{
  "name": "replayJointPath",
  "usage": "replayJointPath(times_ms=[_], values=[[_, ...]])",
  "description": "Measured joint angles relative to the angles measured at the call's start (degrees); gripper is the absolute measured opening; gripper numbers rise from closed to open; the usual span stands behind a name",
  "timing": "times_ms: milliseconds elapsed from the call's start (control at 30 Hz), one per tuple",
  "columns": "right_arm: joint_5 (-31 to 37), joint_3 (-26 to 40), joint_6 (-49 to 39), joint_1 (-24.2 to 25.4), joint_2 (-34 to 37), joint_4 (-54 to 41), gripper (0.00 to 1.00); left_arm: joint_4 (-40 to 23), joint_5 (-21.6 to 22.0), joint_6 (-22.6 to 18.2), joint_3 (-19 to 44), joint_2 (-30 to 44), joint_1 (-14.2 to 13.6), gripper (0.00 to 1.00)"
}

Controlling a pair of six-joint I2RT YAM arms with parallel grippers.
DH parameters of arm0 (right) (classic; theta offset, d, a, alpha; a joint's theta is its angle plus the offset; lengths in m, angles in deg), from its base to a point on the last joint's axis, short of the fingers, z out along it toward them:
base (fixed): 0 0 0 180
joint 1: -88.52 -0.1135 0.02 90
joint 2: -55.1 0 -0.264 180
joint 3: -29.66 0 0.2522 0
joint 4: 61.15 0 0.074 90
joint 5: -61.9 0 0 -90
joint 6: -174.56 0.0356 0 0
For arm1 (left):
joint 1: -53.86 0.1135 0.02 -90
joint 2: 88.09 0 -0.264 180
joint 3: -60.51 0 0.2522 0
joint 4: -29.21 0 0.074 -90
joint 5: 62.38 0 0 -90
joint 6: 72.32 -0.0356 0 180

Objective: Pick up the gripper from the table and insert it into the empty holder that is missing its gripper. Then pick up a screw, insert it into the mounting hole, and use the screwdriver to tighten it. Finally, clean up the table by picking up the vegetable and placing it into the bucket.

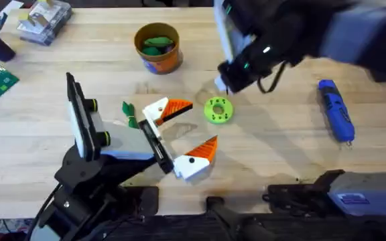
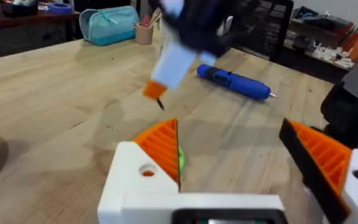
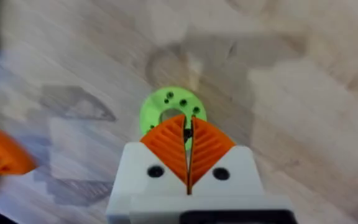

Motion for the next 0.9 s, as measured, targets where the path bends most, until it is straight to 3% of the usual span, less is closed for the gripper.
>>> replayJointPath(times_ms=[267, 533, 900], values=[[-0.03, 1.99, 0.16, 0.01, -9.96, 0.28, 0.007, 0.00, 0.00, 0.00, 0.00, 0.00, 0.00, 0.990], [-0.31, 1.99, 0.16, 0.02, -10.66, 2.19, 0.007, 0.00, 0.01, 0.00, 0.00, 0.00, 0.00, 0.990], [-7.11, 1.99, 0.17, 0.00, -11.32, 11.20, 0.007, 0.00, 0.01, 0.00, 0.00, 0.00, 0.00, 0.990]])
